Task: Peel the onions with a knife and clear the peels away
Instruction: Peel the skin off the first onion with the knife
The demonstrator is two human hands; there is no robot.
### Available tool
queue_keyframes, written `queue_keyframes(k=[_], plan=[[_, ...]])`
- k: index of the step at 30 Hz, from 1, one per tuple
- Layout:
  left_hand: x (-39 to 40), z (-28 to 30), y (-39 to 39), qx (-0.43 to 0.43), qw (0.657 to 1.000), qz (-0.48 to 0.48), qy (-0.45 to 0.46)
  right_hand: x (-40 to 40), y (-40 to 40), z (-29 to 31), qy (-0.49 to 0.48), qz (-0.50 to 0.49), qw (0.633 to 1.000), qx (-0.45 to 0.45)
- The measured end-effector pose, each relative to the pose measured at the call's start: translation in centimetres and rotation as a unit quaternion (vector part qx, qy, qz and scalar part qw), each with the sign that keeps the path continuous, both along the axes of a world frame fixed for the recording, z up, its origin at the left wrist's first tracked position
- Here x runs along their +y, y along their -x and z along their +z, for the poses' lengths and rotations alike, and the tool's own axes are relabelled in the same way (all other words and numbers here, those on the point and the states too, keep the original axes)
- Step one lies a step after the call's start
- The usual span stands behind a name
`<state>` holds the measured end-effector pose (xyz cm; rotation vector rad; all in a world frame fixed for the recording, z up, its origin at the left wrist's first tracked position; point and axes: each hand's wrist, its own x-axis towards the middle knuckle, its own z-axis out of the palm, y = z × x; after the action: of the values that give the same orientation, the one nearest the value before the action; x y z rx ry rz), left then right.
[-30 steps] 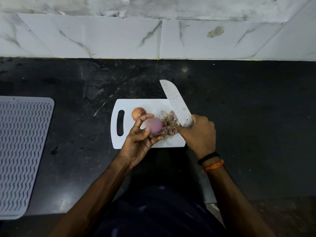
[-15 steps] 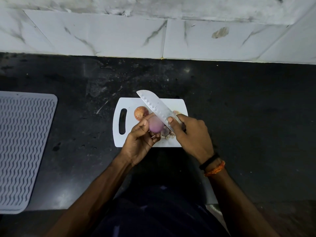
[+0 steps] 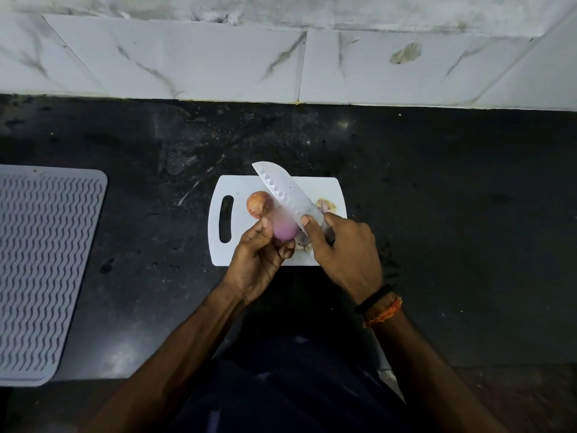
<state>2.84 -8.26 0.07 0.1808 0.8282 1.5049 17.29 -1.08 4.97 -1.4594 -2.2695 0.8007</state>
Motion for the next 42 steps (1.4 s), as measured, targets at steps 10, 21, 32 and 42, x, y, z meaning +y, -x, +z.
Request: queue_keyframes(k=[10, 21, 32, 42], plan=[[0.4, 0.4, -0.2, -0.010, 0.999, -0.026, 0.029, 0.2, 0.3, -0.5, -0.026, -0.019, 0.999, -0.027], [0.8, 1.3, -0.4, -0.013, 0.998, -0.018, 0.066, 0.4, 0.2, 0.3, 0.069, -0.018, 0.992, 0.105], [0.8, 1.3, -0.2, -0.033, 0.995, -0.030, 0.092, 1.4, -0.9, -0.2, 0.004, 0.036, 0.999, 0.010], [0.9, 2.1, -0.4, -0.026, 0.993, -0.039, 0.110, 0.5, -0.2, 0.2, -0.061, 0.032, 0.998, -0.008]])
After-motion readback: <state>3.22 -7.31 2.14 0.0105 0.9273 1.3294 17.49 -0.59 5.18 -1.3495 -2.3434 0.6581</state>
